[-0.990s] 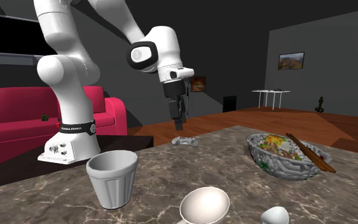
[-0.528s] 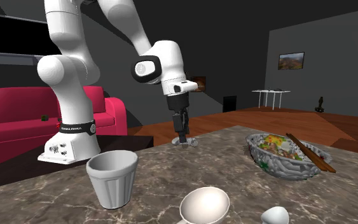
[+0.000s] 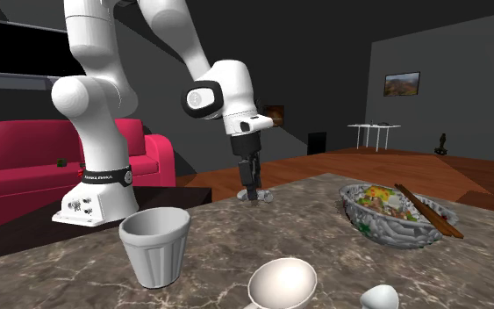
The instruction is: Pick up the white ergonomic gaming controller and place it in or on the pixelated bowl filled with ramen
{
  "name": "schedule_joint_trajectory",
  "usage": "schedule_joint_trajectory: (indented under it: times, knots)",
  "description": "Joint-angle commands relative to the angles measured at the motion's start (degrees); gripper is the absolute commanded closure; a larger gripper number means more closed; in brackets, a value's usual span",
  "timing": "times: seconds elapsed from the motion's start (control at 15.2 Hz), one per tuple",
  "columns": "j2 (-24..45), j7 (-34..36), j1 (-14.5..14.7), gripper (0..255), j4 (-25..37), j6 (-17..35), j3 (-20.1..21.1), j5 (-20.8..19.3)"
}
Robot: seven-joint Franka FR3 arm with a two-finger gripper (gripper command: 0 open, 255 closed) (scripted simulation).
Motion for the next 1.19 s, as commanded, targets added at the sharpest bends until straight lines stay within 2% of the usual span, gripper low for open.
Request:
schedule_joint_trajectory:
  times: [0.0, 0.59, 0.66, 0.99, 1.12]
  knots:
    - [0.00, 0.00, 0.00, 255, 0.00, 0.00, 0.00, 0.00]
    - [0.00, 0.00, 0.00, 255, 0.00, 0.00, 0.00, 0.00]
    - [0.00, 0.00, 0.00, 0, 0.00, 0.00, 0.00, 0.00]
    - [-6.97, 11.06, 2.32, 0, -4.14, -2.28, 5.14, -2.84]
    - [-4.52, 11.33, 2.04, 0, -3.80, -0.17, 5.31, -3.21]
